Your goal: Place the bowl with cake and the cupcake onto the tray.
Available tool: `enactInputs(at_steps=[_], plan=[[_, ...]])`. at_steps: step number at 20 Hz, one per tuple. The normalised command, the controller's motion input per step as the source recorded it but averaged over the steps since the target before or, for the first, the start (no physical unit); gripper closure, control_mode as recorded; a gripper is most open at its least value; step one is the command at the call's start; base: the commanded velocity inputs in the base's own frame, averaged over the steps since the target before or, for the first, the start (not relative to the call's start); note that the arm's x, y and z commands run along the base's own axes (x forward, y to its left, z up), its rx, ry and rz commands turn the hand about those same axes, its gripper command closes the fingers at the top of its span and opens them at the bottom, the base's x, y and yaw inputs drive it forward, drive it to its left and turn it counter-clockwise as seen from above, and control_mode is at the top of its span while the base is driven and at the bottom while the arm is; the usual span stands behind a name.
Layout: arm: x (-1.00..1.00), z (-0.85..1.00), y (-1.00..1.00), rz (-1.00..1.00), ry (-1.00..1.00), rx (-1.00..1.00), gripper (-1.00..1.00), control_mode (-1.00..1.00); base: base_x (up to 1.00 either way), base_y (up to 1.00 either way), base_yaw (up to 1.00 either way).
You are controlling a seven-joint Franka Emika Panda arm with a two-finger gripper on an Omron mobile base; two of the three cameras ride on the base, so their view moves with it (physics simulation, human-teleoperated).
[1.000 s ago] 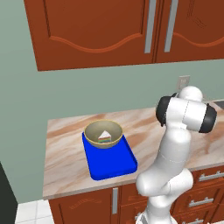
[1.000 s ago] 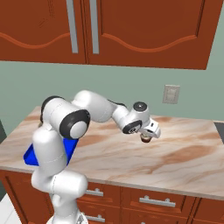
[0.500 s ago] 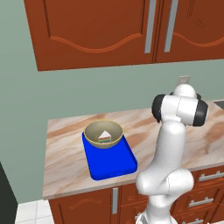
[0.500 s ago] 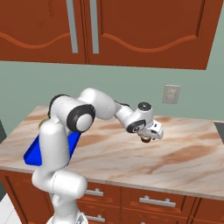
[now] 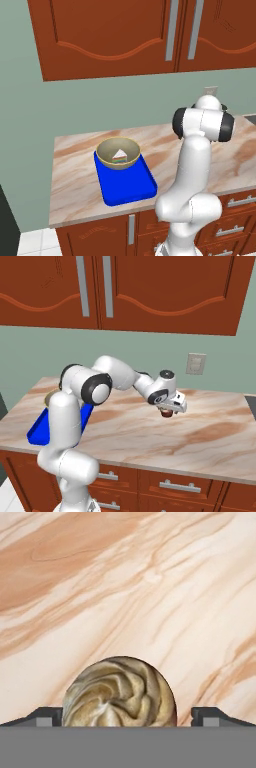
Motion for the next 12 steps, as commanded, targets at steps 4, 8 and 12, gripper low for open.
enactInputs(at_steps=[4, 8, 12], plan=[[-0.05, -0.15, 0.00, 0.00, 0.04, 0.00, -1.00, -1.00, 0.00, 0.00, 0.00], [-0.02, -0.06, 0.01, 0.00, 0.00, 0.00, -1.00, -1.00, 0.00, 0.00, 0.00], [-0.01, -0.12, 0.02, 0.00, 0.01, 0.00, -1.00, -1.00, 0.00, 0.00, 0.00]])
